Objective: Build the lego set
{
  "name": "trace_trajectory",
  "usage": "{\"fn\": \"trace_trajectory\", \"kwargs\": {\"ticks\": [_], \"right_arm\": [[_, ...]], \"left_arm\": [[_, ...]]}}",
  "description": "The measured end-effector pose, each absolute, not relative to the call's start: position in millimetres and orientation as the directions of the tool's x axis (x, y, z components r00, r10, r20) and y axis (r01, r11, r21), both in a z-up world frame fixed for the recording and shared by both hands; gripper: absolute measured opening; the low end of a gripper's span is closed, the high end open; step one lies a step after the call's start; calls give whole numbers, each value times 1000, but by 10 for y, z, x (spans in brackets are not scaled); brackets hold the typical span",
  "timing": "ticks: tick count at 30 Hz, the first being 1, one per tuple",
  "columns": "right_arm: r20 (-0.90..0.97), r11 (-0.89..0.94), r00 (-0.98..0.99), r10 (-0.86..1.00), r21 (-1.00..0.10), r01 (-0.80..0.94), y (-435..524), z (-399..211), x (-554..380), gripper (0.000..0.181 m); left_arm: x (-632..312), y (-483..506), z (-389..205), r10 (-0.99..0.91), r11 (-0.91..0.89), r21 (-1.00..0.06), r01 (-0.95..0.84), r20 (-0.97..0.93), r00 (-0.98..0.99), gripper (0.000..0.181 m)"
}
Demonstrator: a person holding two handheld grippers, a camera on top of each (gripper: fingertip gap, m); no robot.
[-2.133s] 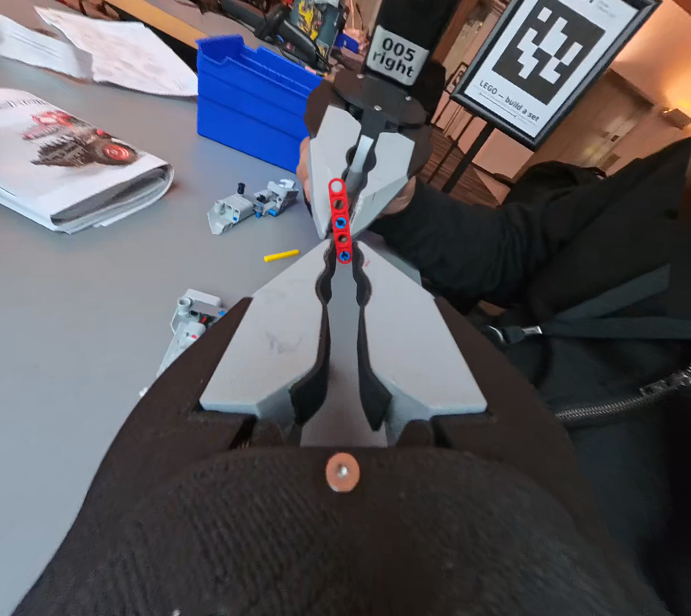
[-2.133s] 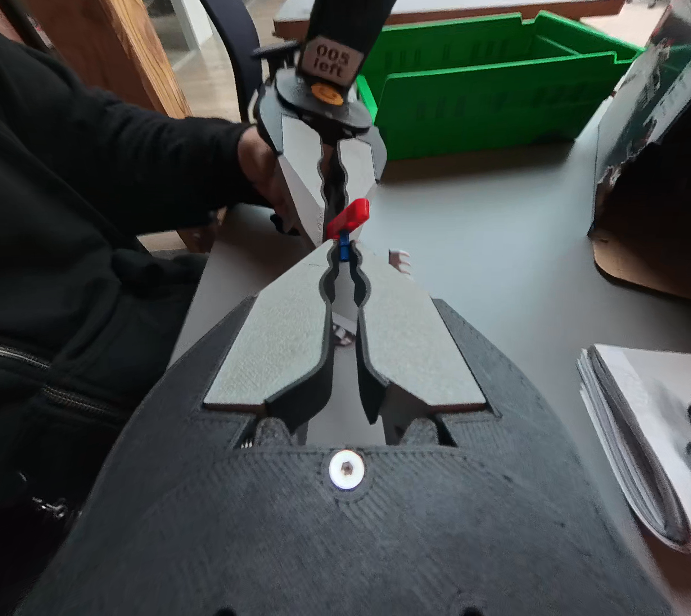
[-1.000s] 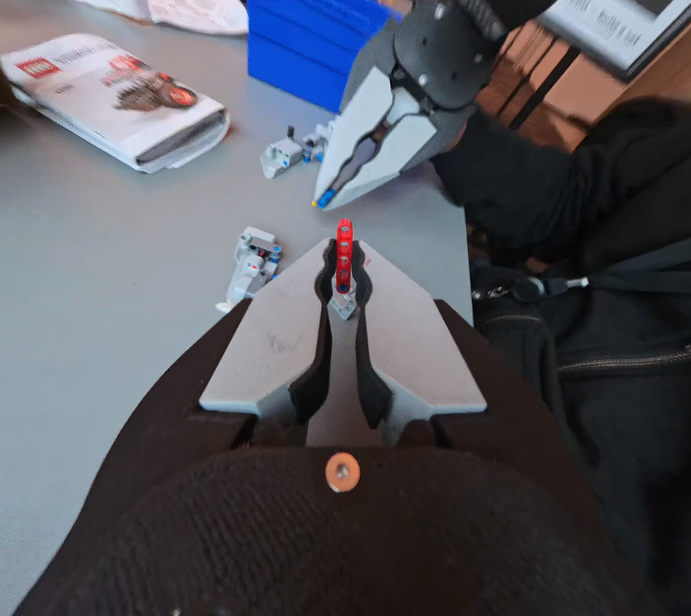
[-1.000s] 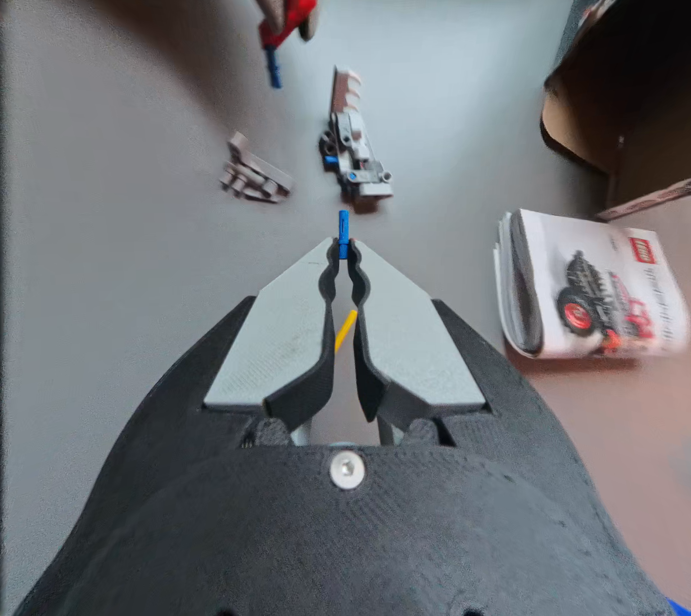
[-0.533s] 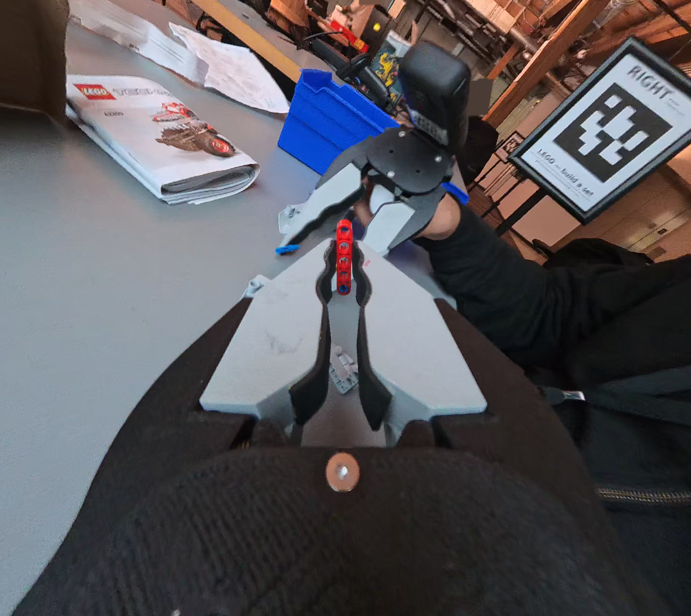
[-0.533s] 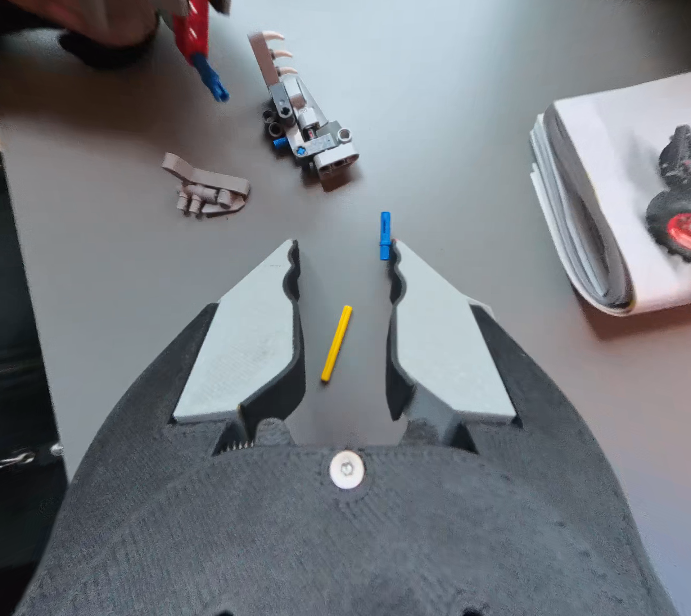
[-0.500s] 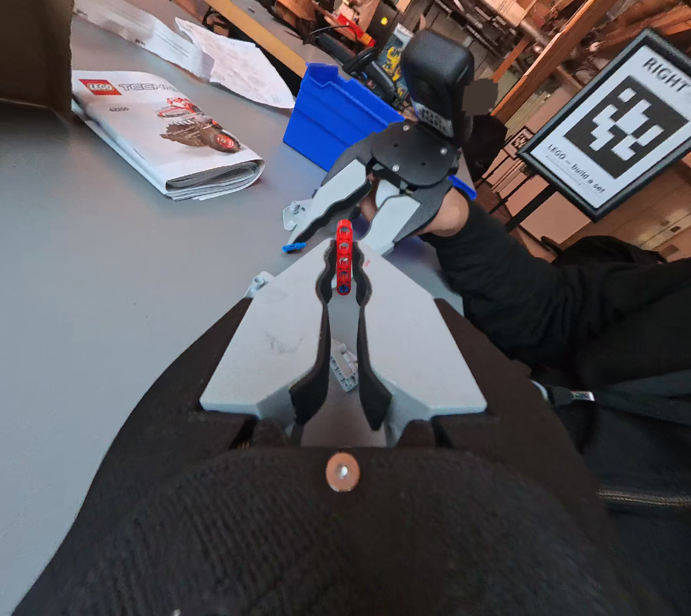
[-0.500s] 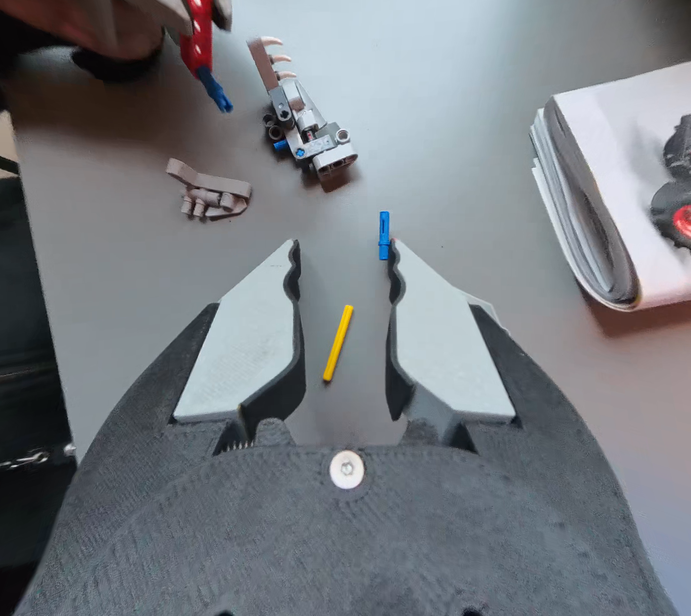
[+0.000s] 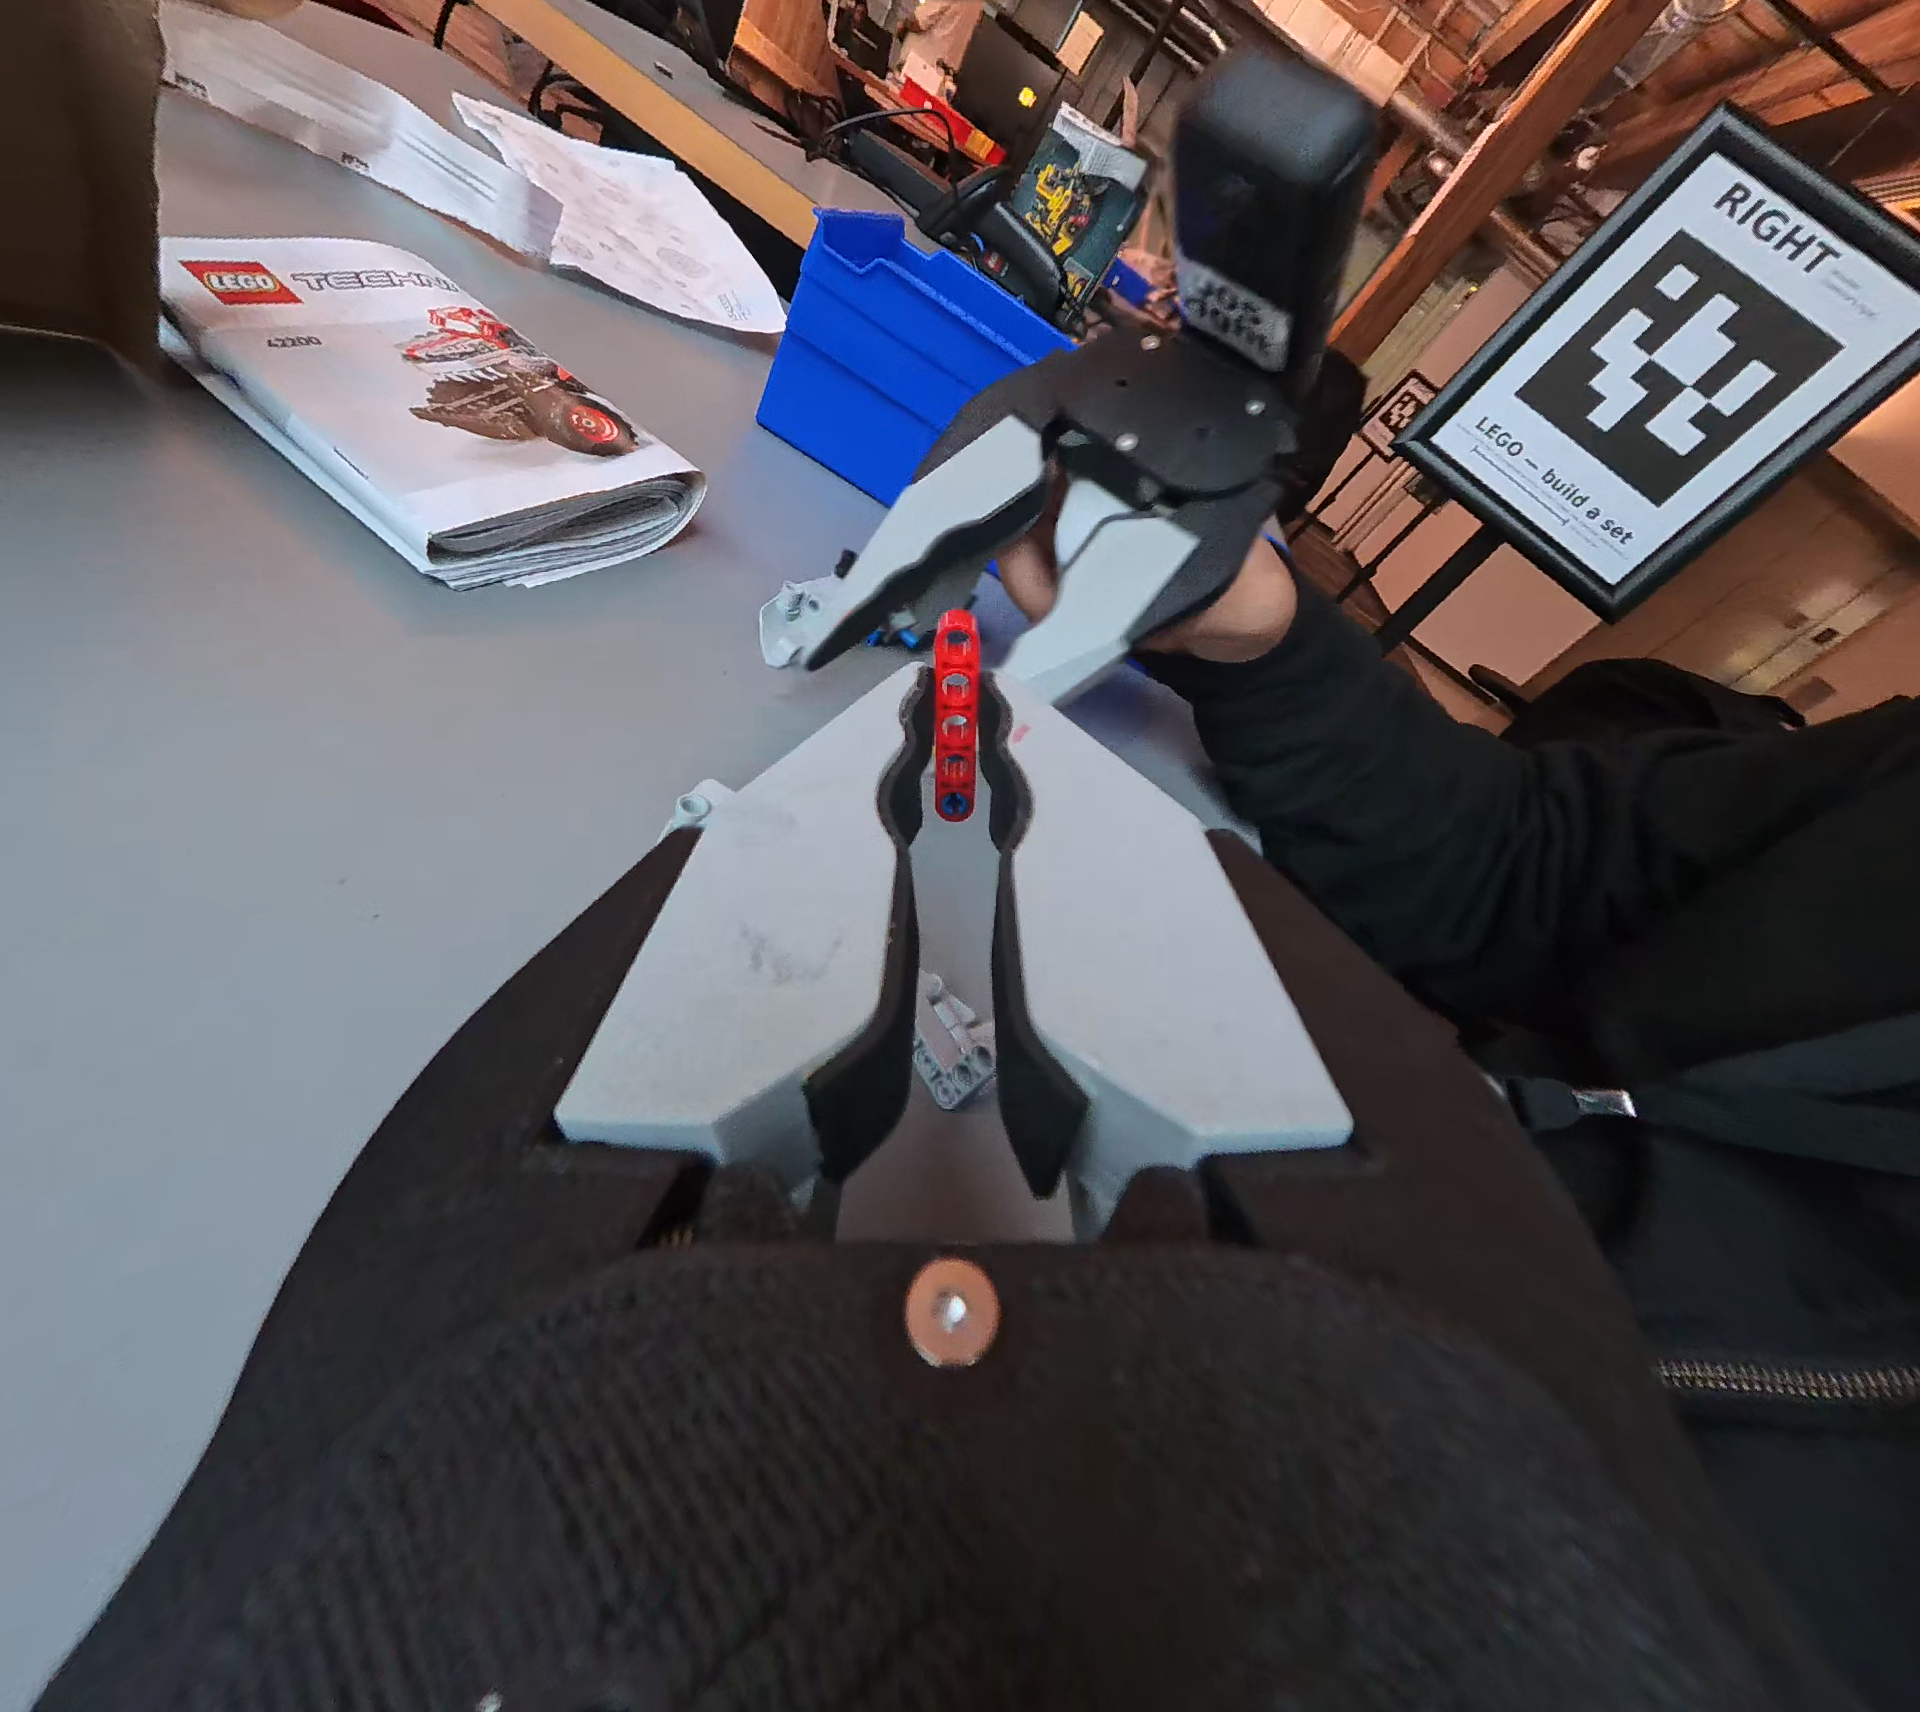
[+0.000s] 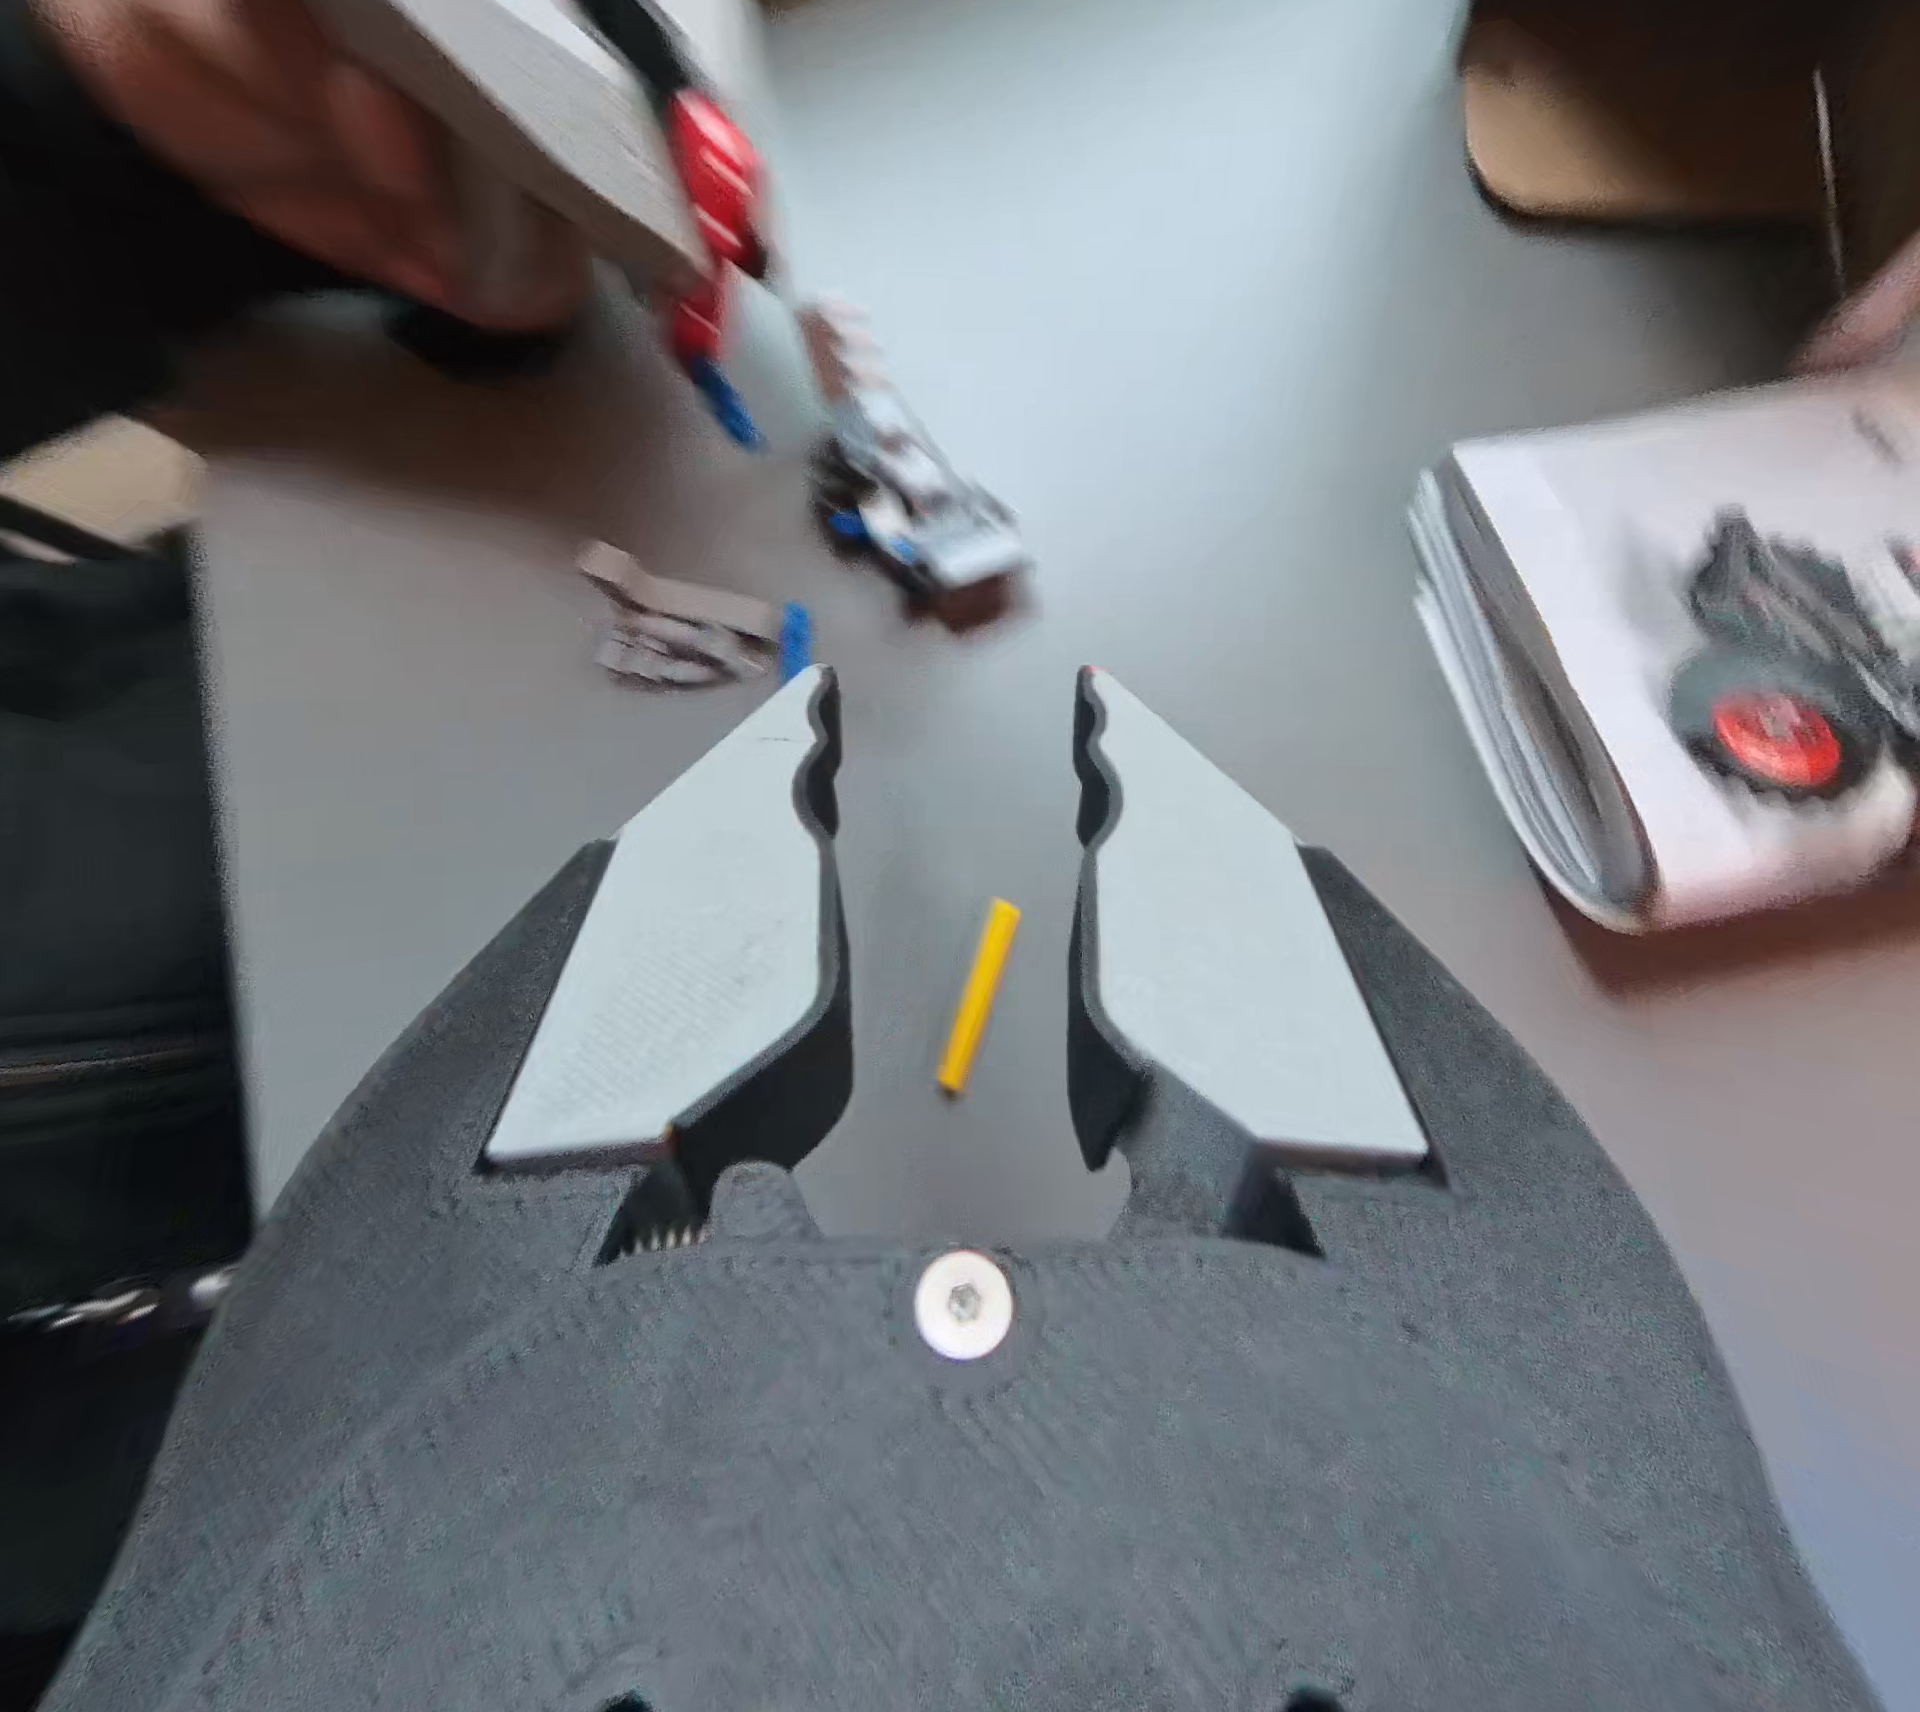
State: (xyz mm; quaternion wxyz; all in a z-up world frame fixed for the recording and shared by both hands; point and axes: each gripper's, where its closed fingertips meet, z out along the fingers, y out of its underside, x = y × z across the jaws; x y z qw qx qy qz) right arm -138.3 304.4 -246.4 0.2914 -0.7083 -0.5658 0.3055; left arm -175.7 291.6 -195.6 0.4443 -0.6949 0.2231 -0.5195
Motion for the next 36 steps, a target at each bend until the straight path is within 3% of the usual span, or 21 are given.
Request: {"fn": "trace_trajectory", "kwargs": {"ticks": [1, 4, 7, 10, 13, 15, 17, 21, 23, 24, 25, 28, 32, 34, 36], "right_arm": [[-105, -148, 107, 989, -796, 588, 2907, -2320, -1461, 44], [72, 35, 40, 997, -809, 587, 2705, -2149, -1625, 27], [287, 199, 30, 957, -732, 652, 2718, -2205, -1699, 14], [361, 279, -20, 932, -684, 674, 2658, -2252, -1751, 2], [491, 379, -48, 870, -602, 702, 2669, -2278, -1728, 2], [552, 386, -34, 833, -536, 751, 2754, -2308, -1621, 2], [600, 244, 37, 799, -380, 892, 3125, -2498, -1136, 2], [165, -8, 194, 967, -742, 670, 2840, -2311, -1099, 2], [117, -151, 343, 932, -736, 660, 3112, -2355, -926, 8], [131, -180, 369, 920, -694, 697, 3213, -2463, -798, 18], [135, -202, 375, 917, -655, 728, 3257, -2586, -692, 14], [62, -303, 414, 908, -584, 753, 3231, -2853, -564, 36], [10, -293, 410, 912, -683, 670, 3186, -2709, -615, 48], [-34, -302, 401, 915, -717, 628, 3172, -2643, -648, 64], [-48, -266, 376, 926, -787, 557, 3132, -2462, -724, 65]], "left_arm": [[-1748, 2899, -1953, -774, -510, -847, 151, 528, 349, 5], [-1697, 2860, -1964, -779, -519, -845, 131, 530, 335, 5], [-1642, 2805, -1947, -778, -537, -834, 124, 547, 309, 5], [-1604, 2765, -1979, -759, -578, -810, 104, 580, 296, 5], [-1610, 2740, -2018, -763, -574, -816, 68, 563, 319, 5], [-1611, 2725, -2037, -770, -554, -832, 41, 530, 355, 5], [-1760, 2777, -1890, -767, -522, -847, 104, 519, 377, 5], [-1968, 2753, -1654, -805, -465, -880, 95, 465, 369, 6], [-1774, 2691, -1659, -822, -472, -879, 62, 465, 330, 6], [-1665, 2652, -1693, -832, -471, -881, 33, 457, 316, 6], [-1567, 2614, -1741, -837, -477, -879, -1, 454, 306, 6], [-1375, 2536, -1820, -839, -496, -868, -31, 470, 275, 5], [-1281, 2602, -1810, -816, -523, -852, 32, 511, 270, 5], [-1259, 2654, -1779, -811, -521, -851, 71, 519, 268, 5], [-1240, 2701, -1765, -800, -531, -841, 105, 539, 264, 5]]}}
